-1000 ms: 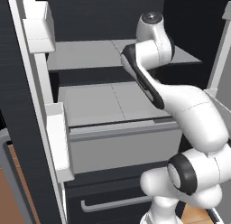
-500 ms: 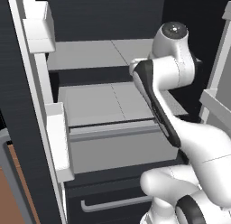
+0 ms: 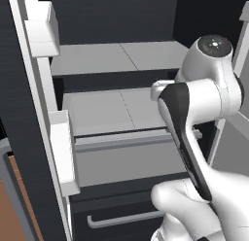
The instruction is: Gather the mushroom and lime from the fridge and place them on a tray on the dining counter. Then gather the chicken drumsticks from the fridge and place them on the other tray.
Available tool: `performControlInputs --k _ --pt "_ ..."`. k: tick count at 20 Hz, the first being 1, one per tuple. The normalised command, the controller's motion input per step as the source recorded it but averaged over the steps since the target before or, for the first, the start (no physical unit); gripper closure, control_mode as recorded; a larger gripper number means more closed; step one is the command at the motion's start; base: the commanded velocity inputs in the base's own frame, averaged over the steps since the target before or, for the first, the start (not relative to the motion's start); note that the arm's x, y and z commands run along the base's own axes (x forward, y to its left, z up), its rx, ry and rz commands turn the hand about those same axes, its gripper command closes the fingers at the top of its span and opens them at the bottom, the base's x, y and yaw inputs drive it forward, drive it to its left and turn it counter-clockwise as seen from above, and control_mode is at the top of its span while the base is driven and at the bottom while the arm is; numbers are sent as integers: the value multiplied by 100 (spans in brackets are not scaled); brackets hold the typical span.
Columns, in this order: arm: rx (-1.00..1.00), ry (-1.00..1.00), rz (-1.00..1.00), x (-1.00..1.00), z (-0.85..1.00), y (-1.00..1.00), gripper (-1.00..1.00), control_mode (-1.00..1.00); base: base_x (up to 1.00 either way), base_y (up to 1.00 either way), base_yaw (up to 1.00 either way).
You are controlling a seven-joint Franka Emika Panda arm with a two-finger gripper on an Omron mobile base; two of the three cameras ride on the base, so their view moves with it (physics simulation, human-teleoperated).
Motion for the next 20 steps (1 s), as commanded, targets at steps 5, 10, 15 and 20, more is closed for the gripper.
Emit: performControlInputs --k 5,10,15,20 --pt "0 5 1 -98 -34 0 100 -100 0 0 0" --pt "0 8 5 -91 -54 -2 100 -100 0 0 0" --pt "0 8 1 -42 -32 0 100 -100 0 0 0" --pt "1 4 0 -1 -3 0 100 -100 0 0 0"
